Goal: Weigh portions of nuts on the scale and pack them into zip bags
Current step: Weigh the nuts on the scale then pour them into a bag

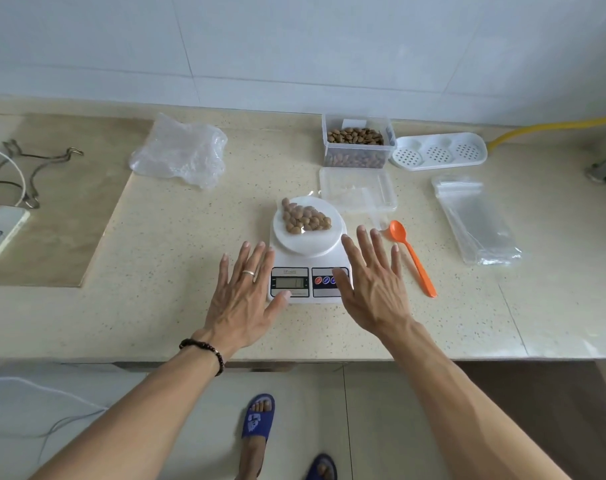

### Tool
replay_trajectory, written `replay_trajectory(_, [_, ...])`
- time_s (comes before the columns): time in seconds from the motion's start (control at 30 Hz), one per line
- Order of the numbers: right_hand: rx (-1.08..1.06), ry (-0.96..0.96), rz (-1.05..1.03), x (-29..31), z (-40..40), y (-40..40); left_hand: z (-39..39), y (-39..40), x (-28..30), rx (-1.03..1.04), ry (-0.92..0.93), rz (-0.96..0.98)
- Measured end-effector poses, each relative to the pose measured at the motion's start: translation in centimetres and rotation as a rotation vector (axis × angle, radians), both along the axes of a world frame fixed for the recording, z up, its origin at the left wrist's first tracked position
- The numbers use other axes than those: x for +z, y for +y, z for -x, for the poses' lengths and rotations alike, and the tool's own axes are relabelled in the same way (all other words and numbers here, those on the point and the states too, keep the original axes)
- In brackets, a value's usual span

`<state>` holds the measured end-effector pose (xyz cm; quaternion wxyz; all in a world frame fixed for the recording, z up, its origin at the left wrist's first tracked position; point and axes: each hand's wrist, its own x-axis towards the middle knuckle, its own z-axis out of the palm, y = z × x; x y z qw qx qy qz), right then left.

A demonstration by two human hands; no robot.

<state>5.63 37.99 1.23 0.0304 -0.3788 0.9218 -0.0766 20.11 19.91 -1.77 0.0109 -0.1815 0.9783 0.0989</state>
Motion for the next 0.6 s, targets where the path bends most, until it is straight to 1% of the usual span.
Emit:
replay_trajectory(0.13, [-0.007, -0.021, 0.004, 0.1, 0.2, -0.3, 0.5, -0.5, -0.1, -0.001, 0.010, 0.009])
replay_trajectory(0.23, [-0.056, -0.077, 0.038, 0.0, 0.7, -0.6, 1.2, -1.0, -0.1, -0.004, 0.021, -0.002])
replay_trajectory(0.47, [-0.277, -0.234, 0.217, 1.0, 2.9, -1.0, 5.3, -2.8, 0.9, -0.057, 0.040, -0.007])
replay_trajectory(0.6, [-0.447, -0.346, 0.403, 1.2, 5.0, -1.2, 10.1, -3.7, 1.8, -0.143, 0.085, 0.014])
